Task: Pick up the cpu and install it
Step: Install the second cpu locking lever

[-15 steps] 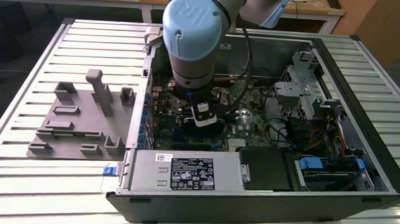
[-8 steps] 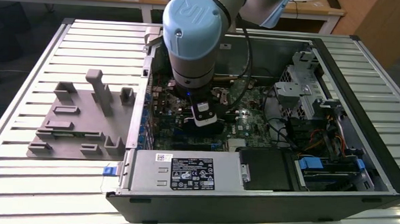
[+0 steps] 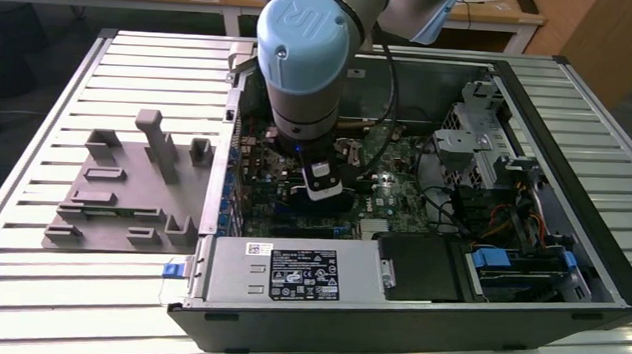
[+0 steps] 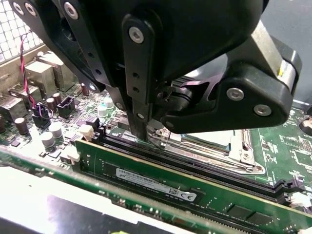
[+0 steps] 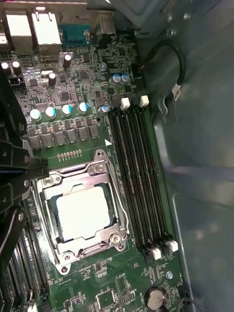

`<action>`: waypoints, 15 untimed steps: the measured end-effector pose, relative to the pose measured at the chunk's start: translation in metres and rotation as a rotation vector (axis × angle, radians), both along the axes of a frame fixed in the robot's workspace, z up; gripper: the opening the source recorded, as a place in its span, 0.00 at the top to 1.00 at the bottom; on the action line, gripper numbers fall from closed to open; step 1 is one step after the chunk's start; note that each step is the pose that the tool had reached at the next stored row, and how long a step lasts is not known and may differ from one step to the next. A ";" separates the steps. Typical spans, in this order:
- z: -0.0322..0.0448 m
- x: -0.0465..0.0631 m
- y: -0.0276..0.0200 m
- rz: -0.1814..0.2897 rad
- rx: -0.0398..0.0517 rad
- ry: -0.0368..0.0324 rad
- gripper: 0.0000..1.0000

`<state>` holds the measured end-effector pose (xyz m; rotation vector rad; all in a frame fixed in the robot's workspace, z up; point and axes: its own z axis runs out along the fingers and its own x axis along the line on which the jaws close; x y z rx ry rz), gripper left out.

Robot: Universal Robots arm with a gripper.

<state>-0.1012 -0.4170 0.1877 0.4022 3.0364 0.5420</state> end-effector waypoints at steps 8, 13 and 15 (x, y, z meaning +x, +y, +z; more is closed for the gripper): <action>-0.0012 0.000 0.0017 0.000 -0.0009 -0.0004 0.89; -0.0013 0.000 0.0021 0.000 -0.0021 -0.0005 0.89; -0.0001 0.000 0.0023 0.000 -0.0020 -0.0006 0.89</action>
